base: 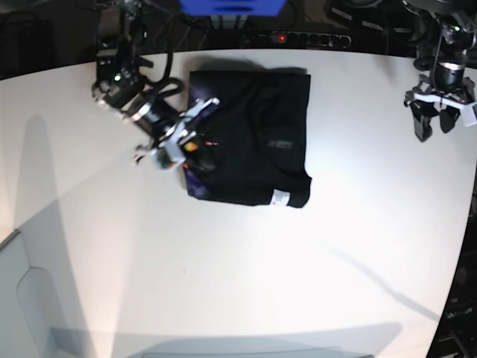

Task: Fold the T-shirt properly
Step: 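Grasp the shirt's printed corner with the right gripper and tug it outward, then regrasp the shirt's printed edge with the right gripper and straighten it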

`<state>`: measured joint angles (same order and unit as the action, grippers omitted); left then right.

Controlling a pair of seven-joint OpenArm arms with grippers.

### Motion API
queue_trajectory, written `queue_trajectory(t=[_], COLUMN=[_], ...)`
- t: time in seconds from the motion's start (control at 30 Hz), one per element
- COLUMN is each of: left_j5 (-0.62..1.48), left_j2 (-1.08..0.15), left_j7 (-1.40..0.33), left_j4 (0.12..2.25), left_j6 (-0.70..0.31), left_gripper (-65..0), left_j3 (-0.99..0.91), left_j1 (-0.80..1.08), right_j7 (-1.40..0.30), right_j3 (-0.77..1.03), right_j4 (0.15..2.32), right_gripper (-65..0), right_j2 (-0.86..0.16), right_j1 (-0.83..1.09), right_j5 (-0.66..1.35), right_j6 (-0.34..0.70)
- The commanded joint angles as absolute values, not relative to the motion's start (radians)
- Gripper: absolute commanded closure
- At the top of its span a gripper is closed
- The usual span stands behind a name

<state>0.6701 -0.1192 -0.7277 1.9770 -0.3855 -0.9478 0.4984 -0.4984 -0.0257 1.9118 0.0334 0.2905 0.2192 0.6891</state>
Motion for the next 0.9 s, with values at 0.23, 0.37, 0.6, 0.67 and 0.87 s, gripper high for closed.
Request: queue_trajectory(t=[0.23, 0.37, 0.6, 0.67, 0.87], left_j5=[0.673, 0.668, 0.674, 0.674, 0.674], left_j2=[-0.148, -0.148, -0.147, -0.145, -0.147], left_j7=[-0.704, -0.704, -0.704, -0.704, -0.704], left_j4=[1.992, 1.992, 1.992, 1.992, 1.992], left_j6=[-0.384, -0.384, -0.384, -0.384, -0.384], left_gripper=[-38.6, -38.6, -38.6, -38.6, -38.6], left_j3=[-0.963, -0.964, -0.984, -1.001, -1.015], left_j1=[0.496, 0.501, 0.522, 0.522, 0.524], right_j7=[-0.463, -0.463, -0.461, -0.458, -0.463], right_j3=[-0.196, -0.255, -0.254, -0.254, -0.208], right_j4=[1.9, 1.828, 1.696, 1.693, 1.739], right_gripper=[-2.7, -2.7, -2.7, -2.7, -2.7], right_j2=[0.041, 0.054, 0.062, 0.058, 0.056], right_j1=[0.355, 0.302, 0.217, 0.216, 0.225], right_j5=[0.199, 0.137, 0.107, 0.107, 0.107], right_j6=[0.698, 0.698, 0.698, 0.698, 0.698])
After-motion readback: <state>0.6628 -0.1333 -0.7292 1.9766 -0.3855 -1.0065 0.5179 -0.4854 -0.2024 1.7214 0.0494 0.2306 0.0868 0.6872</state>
